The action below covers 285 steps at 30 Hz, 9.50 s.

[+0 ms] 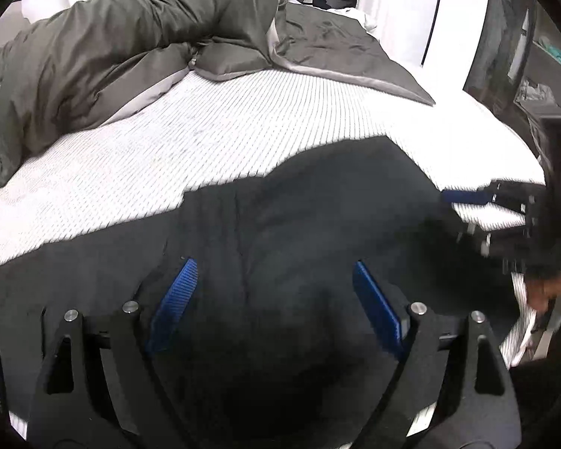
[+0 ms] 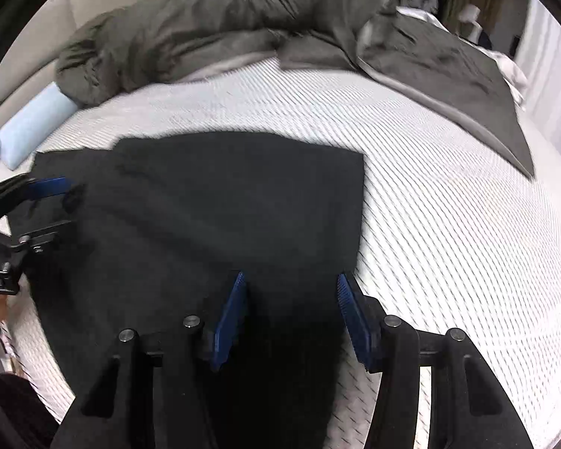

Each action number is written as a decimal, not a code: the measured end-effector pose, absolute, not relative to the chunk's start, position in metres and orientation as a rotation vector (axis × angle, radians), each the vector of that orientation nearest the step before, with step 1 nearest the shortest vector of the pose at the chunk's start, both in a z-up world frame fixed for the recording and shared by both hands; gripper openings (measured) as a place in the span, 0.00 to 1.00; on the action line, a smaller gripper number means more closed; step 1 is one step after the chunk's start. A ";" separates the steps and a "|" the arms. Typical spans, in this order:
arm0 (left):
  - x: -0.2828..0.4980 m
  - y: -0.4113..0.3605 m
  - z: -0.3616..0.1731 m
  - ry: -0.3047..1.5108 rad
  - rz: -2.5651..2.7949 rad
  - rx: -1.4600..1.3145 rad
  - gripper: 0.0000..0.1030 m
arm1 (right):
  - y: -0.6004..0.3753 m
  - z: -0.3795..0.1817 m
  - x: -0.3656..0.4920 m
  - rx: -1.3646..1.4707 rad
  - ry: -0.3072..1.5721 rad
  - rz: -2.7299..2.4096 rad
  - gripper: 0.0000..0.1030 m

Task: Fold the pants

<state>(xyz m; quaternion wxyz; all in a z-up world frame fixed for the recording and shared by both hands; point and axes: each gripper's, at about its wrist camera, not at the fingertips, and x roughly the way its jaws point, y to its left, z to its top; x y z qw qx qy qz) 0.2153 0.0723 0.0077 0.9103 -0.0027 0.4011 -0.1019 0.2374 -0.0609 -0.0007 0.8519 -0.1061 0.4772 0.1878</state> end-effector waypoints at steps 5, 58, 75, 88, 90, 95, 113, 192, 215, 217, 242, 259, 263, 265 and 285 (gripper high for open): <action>0.256 0.064 -0.029 0.967 -0.121 0.050 0.72 | -0.021 -0.014 0.240 -0.239 1.056 0.485 0.51; 0.109 0.059 0.124 0.524 -0.242 -0.387 0.04 | -0.119 0.021 0.155 0.008 0.885 0.468 0.93; 0.124 0.072 0.034 0.667 -0.165 -0.274 0.78 | -0.166 0.015 0.159 0.136 0.942 0.443 0.93; 0.143 0.102 -0.011 0.742 -0.077 -0.303 0.78 | -0.122 -0.011 0.186 0.351 1.115 0.689 0.57; 0.137 0.101 -0.009 0.748 -0.080 -0.300 0.78 | -0.115 -0.020 0.193 0.324 1.137 0.660 0.41; 0.121 0.110 0.000 0.720 -0.079 -0.334 0.78 | -0.107 0.004 0.183 0.216 1.014 0.627 0.05; 0.137 0.085 -0.022 0.845 -0.050 -0.186 0.78 | -0.154 0.005 0.165 0.235 1.052 0.581 0.49; 0.197 0.085 0.023 0.778 -0.323 0.083 0.63 | -0.059 0.021 0.204 -0.262 0.880 0.493 0.43; 0.182 0.150 0.001 0.904 -0.216 -0.083 0.12 | -0.141 0.011 0.227 -0.144 1.010 0.469 0.56; 0.160 0.152 0.002 0.892 -0.233 -0.122 0.25 | -0.157 0.017 0.219 -0.071 1.005 0.455 0.56; 0.114 0.103 -0.017 0.900 -0.229 0.030 0.70 | -0.104 -0.010 0.141 -0.423 1.046 0.562 0.73; 0.134 0.159 -0.028 0.941 -0.208 -0.344 0.39 | -0.177 -0.018 0.202 0.246 1.167 0.600 0.36; 0.151 0.154 -0.029 0.938 -0.185 -0.323 0.38 | -0.182 -0.011 0.215 0.233 1.097 0.533 0.33; 0.151 0.151 -0.030 0.933 -0.175 -0.309 0.39 | -0.179 -0.018 0.228 0.208 1.105 0.513 0.35; 0.102 0.085 -0.016 0.834 -0.047 -0.011 0.81 | -0.164 -0.002 0.163 -0.110 1.081 0.457 0.82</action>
